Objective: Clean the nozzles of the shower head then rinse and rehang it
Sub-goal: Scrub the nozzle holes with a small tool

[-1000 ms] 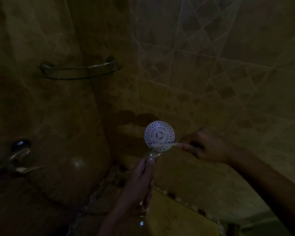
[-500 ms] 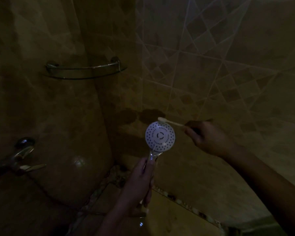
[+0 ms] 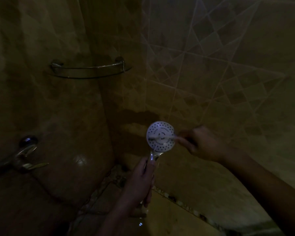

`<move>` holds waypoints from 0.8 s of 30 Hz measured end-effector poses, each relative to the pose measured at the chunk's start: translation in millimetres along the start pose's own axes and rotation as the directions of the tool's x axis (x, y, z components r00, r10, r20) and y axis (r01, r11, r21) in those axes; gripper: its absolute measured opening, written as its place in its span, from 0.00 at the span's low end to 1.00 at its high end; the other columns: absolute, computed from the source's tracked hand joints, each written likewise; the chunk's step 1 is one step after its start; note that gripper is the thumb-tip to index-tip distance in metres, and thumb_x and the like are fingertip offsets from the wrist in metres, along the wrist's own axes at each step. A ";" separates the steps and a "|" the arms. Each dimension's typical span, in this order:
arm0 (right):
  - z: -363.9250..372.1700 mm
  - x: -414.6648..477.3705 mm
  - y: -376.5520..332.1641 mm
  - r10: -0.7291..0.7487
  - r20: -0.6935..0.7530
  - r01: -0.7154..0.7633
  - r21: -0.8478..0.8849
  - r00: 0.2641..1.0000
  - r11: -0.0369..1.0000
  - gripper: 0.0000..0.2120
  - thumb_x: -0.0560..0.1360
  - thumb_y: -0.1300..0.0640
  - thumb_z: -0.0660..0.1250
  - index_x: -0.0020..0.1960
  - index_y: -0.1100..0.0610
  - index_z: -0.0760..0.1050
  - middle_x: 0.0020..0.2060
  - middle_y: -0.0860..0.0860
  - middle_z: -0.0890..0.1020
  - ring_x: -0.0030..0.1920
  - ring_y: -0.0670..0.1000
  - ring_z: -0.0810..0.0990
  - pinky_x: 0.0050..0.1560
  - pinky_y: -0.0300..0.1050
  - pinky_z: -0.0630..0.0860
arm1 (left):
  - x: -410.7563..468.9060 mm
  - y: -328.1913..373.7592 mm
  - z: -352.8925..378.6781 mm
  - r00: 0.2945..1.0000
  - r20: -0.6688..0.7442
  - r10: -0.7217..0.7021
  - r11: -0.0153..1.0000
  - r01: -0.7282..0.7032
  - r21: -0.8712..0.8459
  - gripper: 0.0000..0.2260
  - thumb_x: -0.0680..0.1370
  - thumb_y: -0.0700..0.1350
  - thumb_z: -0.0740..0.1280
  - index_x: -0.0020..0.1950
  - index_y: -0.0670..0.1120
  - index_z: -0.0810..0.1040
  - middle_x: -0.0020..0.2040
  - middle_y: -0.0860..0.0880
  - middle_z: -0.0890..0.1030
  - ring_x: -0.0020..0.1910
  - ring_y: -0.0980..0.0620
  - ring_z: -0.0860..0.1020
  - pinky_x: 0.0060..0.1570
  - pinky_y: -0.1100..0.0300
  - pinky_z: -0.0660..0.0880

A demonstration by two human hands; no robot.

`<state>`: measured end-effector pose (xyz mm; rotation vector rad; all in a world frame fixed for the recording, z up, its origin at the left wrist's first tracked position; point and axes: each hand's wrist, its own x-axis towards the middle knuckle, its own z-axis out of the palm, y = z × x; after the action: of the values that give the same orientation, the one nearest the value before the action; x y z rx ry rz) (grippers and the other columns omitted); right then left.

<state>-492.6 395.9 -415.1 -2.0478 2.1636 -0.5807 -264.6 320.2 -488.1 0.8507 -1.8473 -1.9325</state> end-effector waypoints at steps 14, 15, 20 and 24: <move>-1.2 26.0 -15.9 -0.024 -0.087 0.021 -0.038 0.996 0.999 0.12 0.83 0.49 0.61 0.41 0.45 0.75 0.27 0.42 0.73 0.24 0.42 0.74 0.28 0.33 0.68 | 5.3 -4.5 -18.2 0.998 -0.056 0.020 1.000 -0.019 0.014 0.15 0.84 0.53 0.56 0.47 0.43 0.69 0.28 0.46 0.68 0.13 0.53 0.62 0.20 0.68 0.58; 1.8 25.0 -19.8 -0.084 0.018 0.084 -0.014 0.996 0.996 0.13 0.83 0.49 0.61 0.39 0.42 0.71 0.26 0.42 0.72 0.24 0.42 0.74 0.27 0.32 0.68 | 4.6 -4.7 -20.4 0.998 -0.060 0.019 1.000 -0.018 0.014 0.15 0.84 0.53 0.56 0.47 0.43 0.69 0.28 0.47 0.68 0.13 0.53 0.62 0.20 0.68 0.58; -0.9 37.8 -17.2 0.102 -0.143 -0.113 -0.074 0.985 0.991 0.12 0.82 0.50 0.61 0.41 0.48 0.75 0.26 0.41 0.72 0.24 0.41 0.72 0.28 0.33 0.64 | 2.7 -0.7 -36.0 0.998 -0.063 0.006 1.000 -0.006 -0.007 0.13 0.84 0.55 0.56 0.43 0.53 0.72 0.28 0.50 0.70 0.14 0.52 0.63 0.20 0.68 0.60; 8.4 46.1 -26.2 -0.067 0.009 0.067 -0.016 0.998 0.998 0.18 0.81 0.44 0.58 0.41 0.51 0.79 0.24 0.42 0.72 0.24 0.45 0.75 0.26 0.29 0.65 | 4.4 1.4 -53.9 0.997 -0.074 -0.023 0.998 0.019 -0.062 0.13 0.84 0.54 0.56 0.43 0.51 0.71 0.30 0.49 0.71 0.14 0.51 0.64 0.21 0.67 0.61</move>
<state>-469.1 348.5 -405.5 -2.1344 2.1090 -0.5627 -234.6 275.1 -486.3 0.9134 -1.7345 -1.9325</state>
